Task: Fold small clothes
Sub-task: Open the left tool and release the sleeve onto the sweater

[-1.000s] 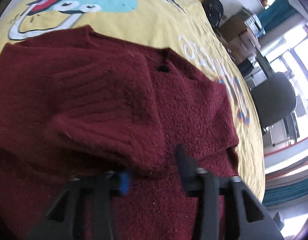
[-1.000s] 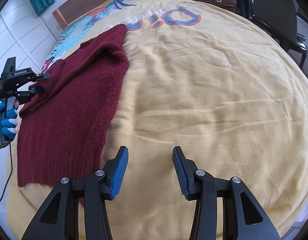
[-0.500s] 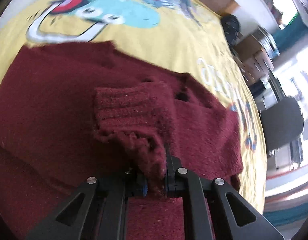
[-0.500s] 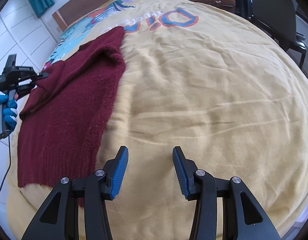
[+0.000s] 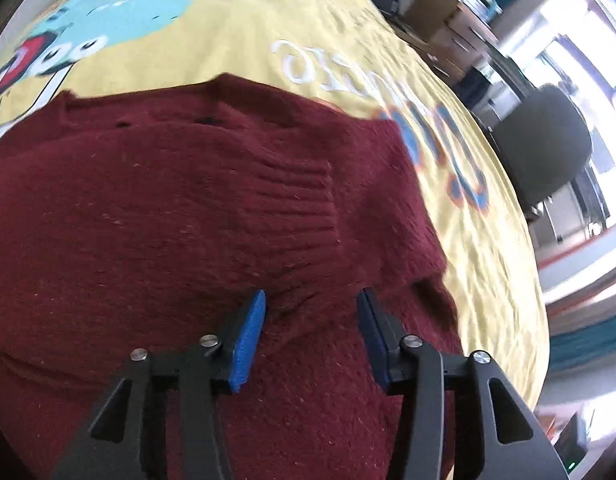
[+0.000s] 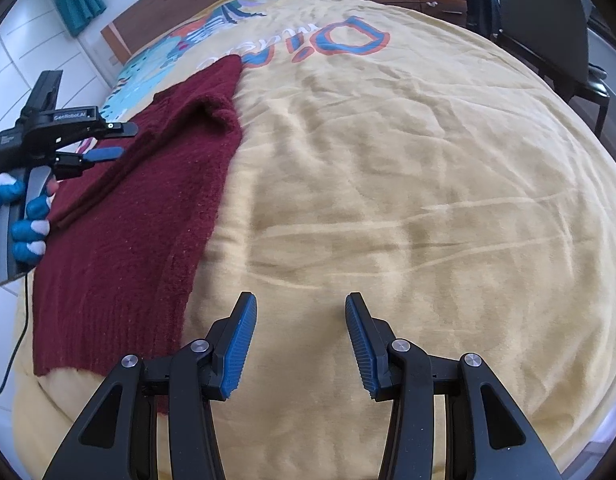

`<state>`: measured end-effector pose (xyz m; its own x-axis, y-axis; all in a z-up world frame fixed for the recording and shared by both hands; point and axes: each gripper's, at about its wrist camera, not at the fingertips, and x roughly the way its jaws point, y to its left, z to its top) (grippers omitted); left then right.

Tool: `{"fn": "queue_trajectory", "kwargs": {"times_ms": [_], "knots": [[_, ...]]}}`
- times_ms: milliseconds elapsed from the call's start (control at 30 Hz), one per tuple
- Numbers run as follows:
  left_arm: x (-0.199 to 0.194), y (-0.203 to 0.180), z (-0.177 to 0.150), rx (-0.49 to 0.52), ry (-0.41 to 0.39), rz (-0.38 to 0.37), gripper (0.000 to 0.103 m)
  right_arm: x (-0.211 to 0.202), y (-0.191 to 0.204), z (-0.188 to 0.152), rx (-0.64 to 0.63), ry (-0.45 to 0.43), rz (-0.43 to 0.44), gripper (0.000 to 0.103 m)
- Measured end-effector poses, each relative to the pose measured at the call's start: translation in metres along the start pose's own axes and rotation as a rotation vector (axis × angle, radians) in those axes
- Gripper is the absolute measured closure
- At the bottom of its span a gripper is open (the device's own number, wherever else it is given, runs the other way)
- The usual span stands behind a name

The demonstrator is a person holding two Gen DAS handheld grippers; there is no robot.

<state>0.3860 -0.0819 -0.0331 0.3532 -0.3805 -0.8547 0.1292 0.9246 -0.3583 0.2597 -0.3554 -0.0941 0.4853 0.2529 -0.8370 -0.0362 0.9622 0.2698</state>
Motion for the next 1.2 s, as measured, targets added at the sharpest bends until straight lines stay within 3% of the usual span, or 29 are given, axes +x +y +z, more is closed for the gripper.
{"fn": "queue_trajectory", "kwargs": {"times_ms": [167,267,400,567,733,1100,1200], "knots": [[-0.017,0.009,-0.003,0.011,-0.069,0.012,0.056,-0.002,-0.001,-0.001,0.002,-0.004,-0.001,0.056],[-0.017,0.022,0.001,0.026,-0.117,0.189,0.056,-0.002,-0.001,-0.001,0.003,-0.005,-0.003,0.056],[-0.002,0.041,-0.007,0.011,-0.083,0.303,0.056,-0.003,-0.001,-0.001,0.002,-0.004,-0.007,0.056],[0.007,0.031,-0.028,0.084,-0.059,0.313,0.055,-0.002,0.002,-0.001,-0.008,-0.002,-0.010,0.056],[0.007,0.029,-0.029,0.104,-0.047,0.289,0.056,-0.008,0.007,-0.002,-0.010,-0.010,-0.010,0.056],[-0.053,0.035,-0.055,0.125,-0.096,0.326,0.056,-0.035,0.023,-0.010,-0.035,-0.041,-0.014,0.056],[-0.075,0.044,-0.067,0.094,-0.115,0.334,0.048,-0.044,0.029,-0.015,-0.041,-0.050,-0.013,0.055]]}}
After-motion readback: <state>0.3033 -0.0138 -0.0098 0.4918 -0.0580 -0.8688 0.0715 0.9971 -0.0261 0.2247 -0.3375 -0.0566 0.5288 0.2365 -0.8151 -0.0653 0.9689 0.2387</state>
